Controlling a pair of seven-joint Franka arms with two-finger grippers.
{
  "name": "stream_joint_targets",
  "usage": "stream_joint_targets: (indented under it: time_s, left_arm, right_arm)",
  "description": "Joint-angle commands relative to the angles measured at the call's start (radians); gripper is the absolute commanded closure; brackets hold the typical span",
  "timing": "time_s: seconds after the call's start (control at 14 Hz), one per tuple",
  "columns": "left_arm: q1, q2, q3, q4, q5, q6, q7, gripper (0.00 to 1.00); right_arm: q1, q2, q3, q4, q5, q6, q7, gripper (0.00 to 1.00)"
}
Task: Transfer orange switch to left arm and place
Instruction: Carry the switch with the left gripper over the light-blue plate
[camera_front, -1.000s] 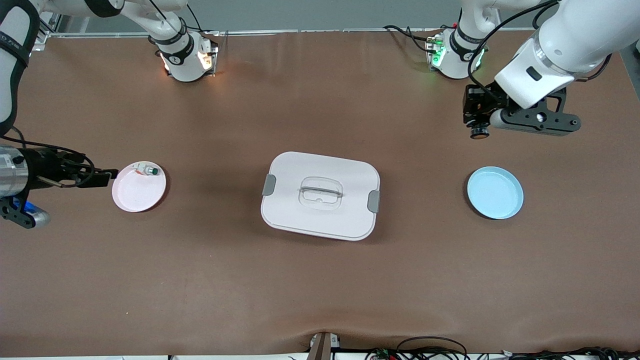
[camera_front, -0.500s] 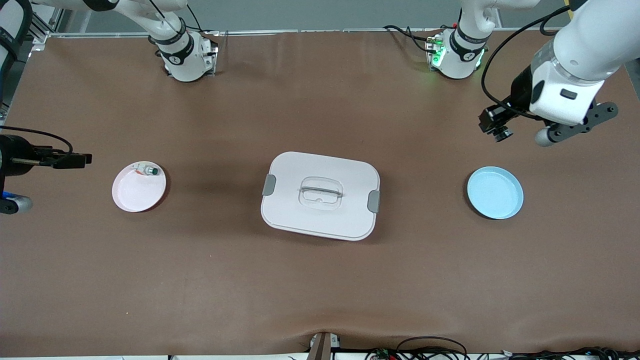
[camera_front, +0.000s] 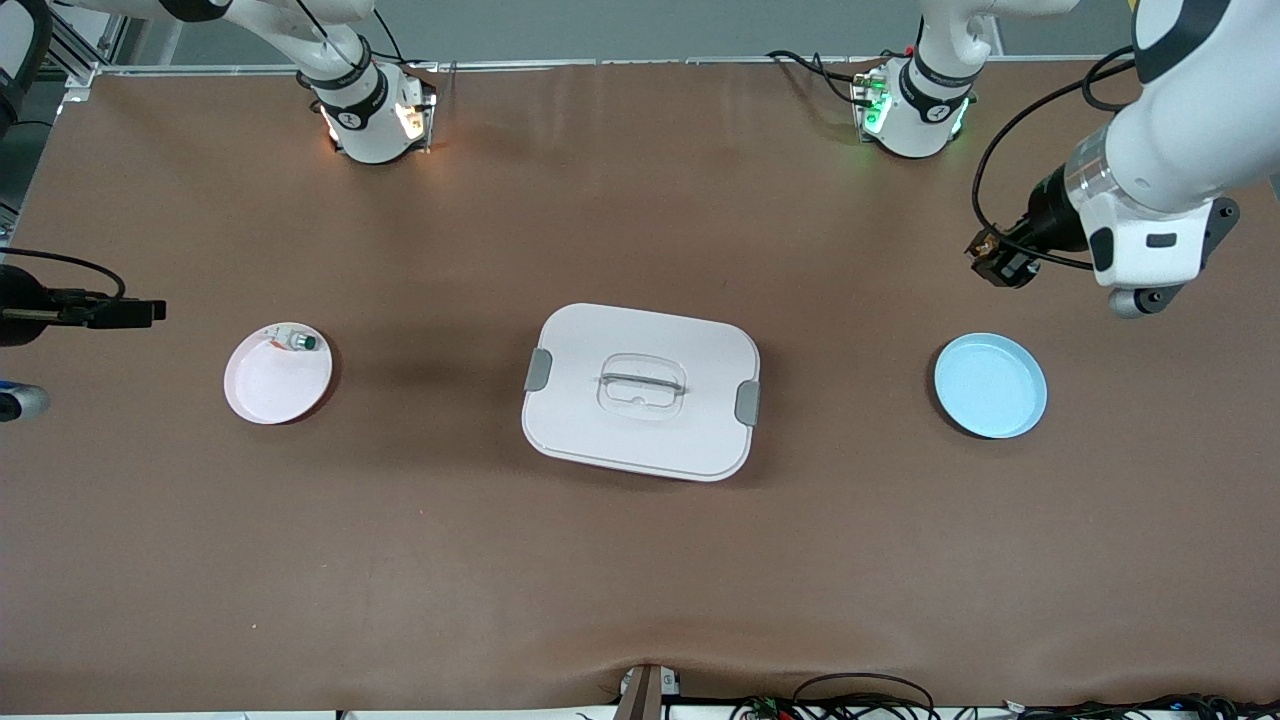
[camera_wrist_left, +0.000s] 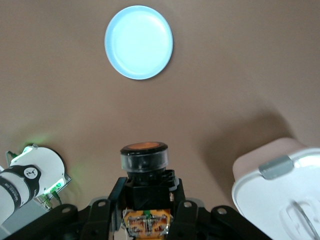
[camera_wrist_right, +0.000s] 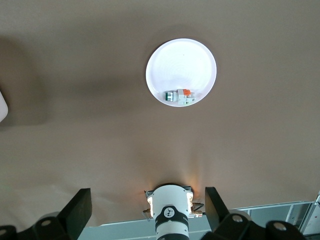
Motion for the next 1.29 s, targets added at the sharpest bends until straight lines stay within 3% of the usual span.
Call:
stream_joint_targets:
  time_s: [0.0, 0.36, 0.64, 0.86, 1.21]
  left_arm:
    - [0.033, -0.017, 0.000, -0.050, 0.036, 0.012, -0.061, 1.00]
    - [0.052, -0.063, -0.002, -0.269, 0.101, 0.288, -0.326, 1.00]
    - [0.101, -0.127, -0.005, -0.456, 0.101, 0.486, -0.343, 1.00]
    - [0.136, -0.130, -0.007, -0.536, 0.104, 0.590, -0.342, 1.00]
    - [0.178, -0.120, -0.010, -0.636, 0.141, 0.722, -0.339, 1.00]
  right_arm:
    - [-0.008, -0.008, 0.015, 0.004, -0.020, 0.005, -0.022, 0.00]
    - [-0.006, -0.034, 0.016, 0.003, -0.020, 0.063, -0.013, 0.00]
    - [-0.003, -0.057, 0.015, 0.003, -0.020, 0.065, -0.010, 0.00]
    - [-0.005, -0.088, 0.013, 0.001, -0.020, 0.065, -0.005, 0.00]
    - [0.003, -0.166, 0.016, -0.057, -0.021, 0.229, -0.008, 0.00]
